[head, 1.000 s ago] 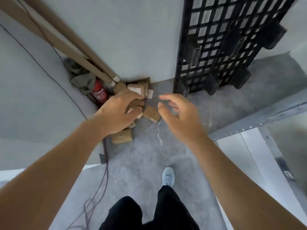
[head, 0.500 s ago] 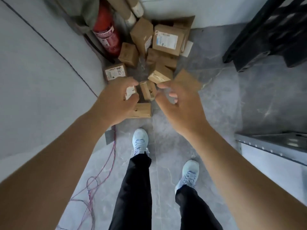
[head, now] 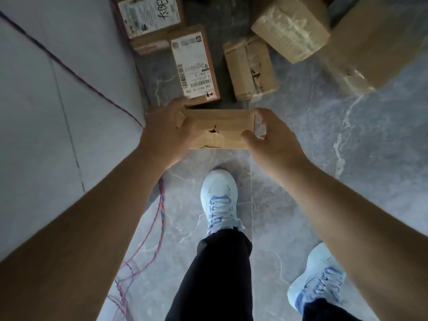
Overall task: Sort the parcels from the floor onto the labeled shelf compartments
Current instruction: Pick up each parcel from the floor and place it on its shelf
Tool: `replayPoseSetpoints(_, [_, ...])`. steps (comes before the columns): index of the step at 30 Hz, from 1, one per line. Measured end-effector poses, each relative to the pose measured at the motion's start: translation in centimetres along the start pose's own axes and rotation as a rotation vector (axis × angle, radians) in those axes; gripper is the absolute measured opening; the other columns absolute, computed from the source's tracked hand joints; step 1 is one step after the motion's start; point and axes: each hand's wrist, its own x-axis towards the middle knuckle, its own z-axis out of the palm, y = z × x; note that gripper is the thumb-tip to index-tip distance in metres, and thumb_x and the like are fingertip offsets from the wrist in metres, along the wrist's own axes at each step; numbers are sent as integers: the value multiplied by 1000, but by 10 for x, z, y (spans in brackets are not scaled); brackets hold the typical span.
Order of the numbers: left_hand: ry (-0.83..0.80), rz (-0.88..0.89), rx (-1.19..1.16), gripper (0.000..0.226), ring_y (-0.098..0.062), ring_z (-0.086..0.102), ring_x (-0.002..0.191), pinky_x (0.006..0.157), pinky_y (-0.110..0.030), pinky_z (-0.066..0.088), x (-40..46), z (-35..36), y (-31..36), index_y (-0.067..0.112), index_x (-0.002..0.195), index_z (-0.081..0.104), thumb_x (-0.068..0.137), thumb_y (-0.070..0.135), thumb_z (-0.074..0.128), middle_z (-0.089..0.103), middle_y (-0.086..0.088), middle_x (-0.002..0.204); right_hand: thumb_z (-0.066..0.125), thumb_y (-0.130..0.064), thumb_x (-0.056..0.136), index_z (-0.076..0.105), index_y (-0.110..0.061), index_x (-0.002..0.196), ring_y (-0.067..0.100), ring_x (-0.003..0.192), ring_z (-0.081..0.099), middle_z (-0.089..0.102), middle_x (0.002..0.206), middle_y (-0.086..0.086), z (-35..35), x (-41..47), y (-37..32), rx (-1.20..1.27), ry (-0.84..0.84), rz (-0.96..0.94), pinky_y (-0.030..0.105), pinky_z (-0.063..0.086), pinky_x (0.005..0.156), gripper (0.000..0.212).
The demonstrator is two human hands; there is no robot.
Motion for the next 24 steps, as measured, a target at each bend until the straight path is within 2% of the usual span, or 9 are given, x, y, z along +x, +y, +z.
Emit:
replayPoseSetpoints(2, [-14, -72, -44, 44, -20, 53, 124, 95, -30, 44, 19, 12, -13, 33, 154, 44, 110, 33, 37, 50, 6, 146, 58, -34, 97, 50, -34, 139, 17, 102, 63, 62, 118, -7, 15, 20, 9, 78, -24, 73, 28, 46, 72, 43])
replayPoseSetpoints(5, [-58, -220, -187, 42, -28, 54, 129, 109, -44, 45, 34, 27, -23, 34, 148, 48, 110, 39, 31, 56, -5, 143, 62, -34, 94, 53, -33, 136, 9, 103, 62, 64, 109, -16, 30, 36, 20, 183, -64, 112, 27, 47, 79, 43])
replayPoseSetpoints(9, [-21, -287, -296, 32, -32, 59, 112, 98, -46, 48, 24, 37, -16, 25, 122, 57, 104, 41, 35, 60, -7, 116, 63, -37, 93, 51, -27, 126, 13, 99, 64, 64, 108, -9, 29, 24, 27, 283, -13, 219, 31, 52, 76, 37])
replayPoseSetpoints(12, [49, -321, -360, 38, -33, 62, 107, 95, -46, 51, -2, 30, -2, 18, 112, 57, 96, 48, 39, 64, -8, 108, 60, -52, 88, 52, -28, 122, 15, 98, 65, 64, 114, -2, 15, -5, 27, 296, 7, 263, 32, 54, 74, 43])
replayPoseSetpoints(14, [103, -339, -379, 32, -32, 65, 102, 92, -48, 55, -22, 23, 9, 17, 104, 57, 98, 46, 46, 65, -7, 103, 56, -61, 83, 58, -25, 124, 15, 102, 65, 64, 120, 0, 2, -26, 26, 308, 12, 302, 37, 57, 80, 54])
replayPoseSetpoints(16, [156, -314, -379, 20, -31, 66, 96, 86, -50, 57, -40, 17, 21, 22, 95, 49, 100, 41, 52, 62, -6, 98, 56, -60, 86, 64, -25, 116, 15, 101, 67, 67, 118, 0, -13, -47, 25, 339, 40, 309, 42, 60, 85, 46])
replayPoseSetpoints(19, [183, -284, -392, 23, -27, 67, 97, 79, -43, 59, -67, 5, 38, 26, 111, 43, 96, 40, 54, 61, -1, 103, 56, -60, 88, 61, -30, 111, 14, 101, 67, 65, 119, -1, -35, -77, 19, 372, 98, 294, 44, 60, 87, 38])
replayPoseSetpoints(22, [138, -248, -479, 48, -27, 69, 108, 89, -54, 60, -95, -10, 56, 48, 129, 44, 82, 52, 47, 65, 5, 125, 59, -53, 93, 59, -30, 113, 12, 98, 66, 65, 117, 0, -58, -105, 10, 397, 147, 244, 39, 58, 82, 31])
replayPoseSetpoints(24, [108, -217, -501, 45, -25, 68, 115, 96, -56, 57, -113, -20, 70, 62, 126, 44, 84, 48, 46, 63, 18, 121, 59, -53, 91, 59, -31, 120, 12, 96, 66, 65, 119, 1, -71, -122, 4, 413, 159, 205, 35, 55, 75, 37])
